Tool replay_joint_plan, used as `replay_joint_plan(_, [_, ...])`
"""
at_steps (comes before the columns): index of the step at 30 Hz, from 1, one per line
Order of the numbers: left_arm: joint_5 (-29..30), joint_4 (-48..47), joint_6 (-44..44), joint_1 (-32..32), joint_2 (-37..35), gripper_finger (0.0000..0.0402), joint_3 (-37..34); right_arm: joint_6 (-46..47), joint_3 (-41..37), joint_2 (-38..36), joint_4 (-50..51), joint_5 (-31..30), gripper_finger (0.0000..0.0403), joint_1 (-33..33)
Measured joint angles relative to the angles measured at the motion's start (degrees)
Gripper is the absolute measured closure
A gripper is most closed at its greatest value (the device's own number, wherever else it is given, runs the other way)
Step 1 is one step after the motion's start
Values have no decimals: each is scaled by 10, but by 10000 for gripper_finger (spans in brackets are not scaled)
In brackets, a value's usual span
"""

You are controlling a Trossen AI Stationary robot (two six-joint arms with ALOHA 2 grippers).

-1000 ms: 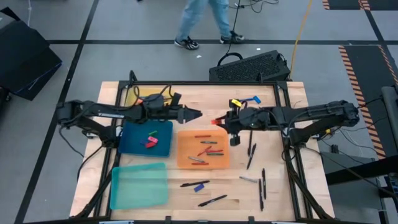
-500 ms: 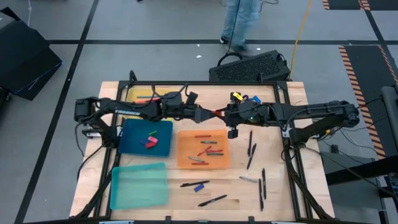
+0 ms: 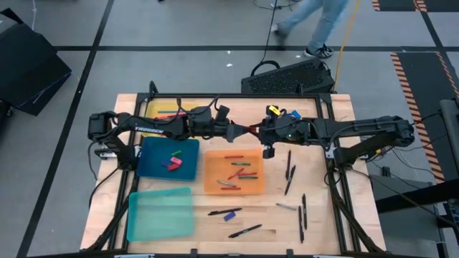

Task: Sort crayons/erasers/pens/pencils in bins
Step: Put the orange eraser into the blue bin

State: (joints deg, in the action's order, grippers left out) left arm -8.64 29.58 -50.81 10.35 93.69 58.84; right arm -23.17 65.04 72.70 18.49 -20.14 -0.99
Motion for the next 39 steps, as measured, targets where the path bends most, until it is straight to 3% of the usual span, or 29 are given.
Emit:
replay_joint_plan(5, [17, -41, 26, 6, -16, 383, 0, 46, 0, 0, -5, 10, 295, -1])
replay_joint_plan(9, [25, -159, 70, 19, -70, 383, 0, 90, 9, 0, 17, 13, 257, -2])
replay_joint_plan(16, [99, -554, 175, 26, -221, 383, 0, 214, 71, 8, 151, 10, 194, 45])
replay_joint_plan(19, [141, -735, 176, 18, -264, 383, -1, 256, 75, 16, 194, 30, 180, 90])
replay_joint_plan(23, [175, -891, 130, 11, -284, 383, -25, 269, 75, 46, 210, 78, 173, 141])
replay_joint_plan(26, [167, -882, 83, 8, -287, 382, -71, 256, 74, 70, 200, 85, 171, 161])
replay_joint_plan(34, [53, -692, -53, 0, -286, 383, -219, 248, 74, 97, 216, 84, 171, 179])
replay_joint_plan(39, [35, -666, -112, -15, -290, 369, -269, 259, 59, 97, 233, 83, 171, 218])
